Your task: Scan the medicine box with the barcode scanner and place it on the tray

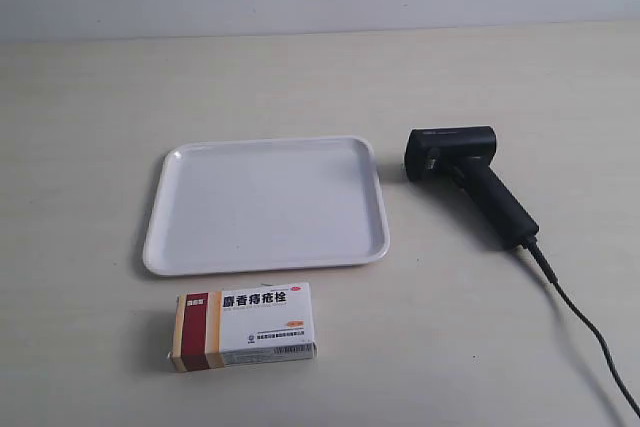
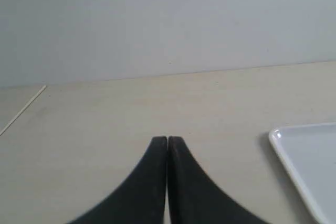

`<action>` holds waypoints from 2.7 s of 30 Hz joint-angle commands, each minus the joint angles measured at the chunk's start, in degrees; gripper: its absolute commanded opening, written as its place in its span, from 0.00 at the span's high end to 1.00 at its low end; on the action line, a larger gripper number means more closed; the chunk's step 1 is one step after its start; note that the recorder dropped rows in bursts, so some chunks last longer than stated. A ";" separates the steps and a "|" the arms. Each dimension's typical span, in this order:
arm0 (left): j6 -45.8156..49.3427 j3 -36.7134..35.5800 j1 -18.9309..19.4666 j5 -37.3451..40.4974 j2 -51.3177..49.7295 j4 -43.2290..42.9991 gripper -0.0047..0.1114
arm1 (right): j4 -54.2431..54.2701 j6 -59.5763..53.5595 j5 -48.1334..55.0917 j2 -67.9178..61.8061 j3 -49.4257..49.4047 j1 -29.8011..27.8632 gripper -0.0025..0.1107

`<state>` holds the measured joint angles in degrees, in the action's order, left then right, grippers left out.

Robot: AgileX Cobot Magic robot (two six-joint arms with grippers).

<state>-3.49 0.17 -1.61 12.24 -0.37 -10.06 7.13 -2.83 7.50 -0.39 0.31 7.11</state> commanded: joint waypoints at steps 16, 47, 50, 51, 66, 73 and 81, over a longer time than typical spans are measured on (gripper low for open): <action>-11.40 -0.17 0.12 -3.88 0.37 0.70 0.94 | -0.03 -0.18 -0.54 0.39 -0.31 0.12 0.98; -77.92 33.28 -27.68 -44.00 -89.13 -89.82 0.72 | 2.08 13.36 -0.31 0.39 -0.31 0.24 0.98; -71.56 33.28 -27.68 -46.42 -90.33 -86.58 0.51 | 2.08 13.36 -0.31 0.39 -0.31 0.24 0.98; -70.87 33.28 -27.68 -47.94 -90.33 -86.87 0.46 | 2.08 13.36 -0.31 0.39 -0.31 0.24 0.98; -51.34 33.28 -27.68 -46.46 -99.79 -89.88 0.24 | 2.42 13.47 -0.44 0.39 -0.31 0.24 0.98; -46.03 33.28 -27.68 -44.43 -103.15 -85.37 0.24 | 2.42 13.47 -0.53 0.39 -0.31 0.24 0.98; -45.56 33.28 -27.68 -44.33 -102.41 -85.23 0.72 | 5.43 13.48 -1.62 0.39 -0.31 0.24 0.98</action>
<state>-49.69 33.24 -29.16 -32.49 -103.46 -96.03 10.65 10.69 6.65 -0.39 0.31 7.23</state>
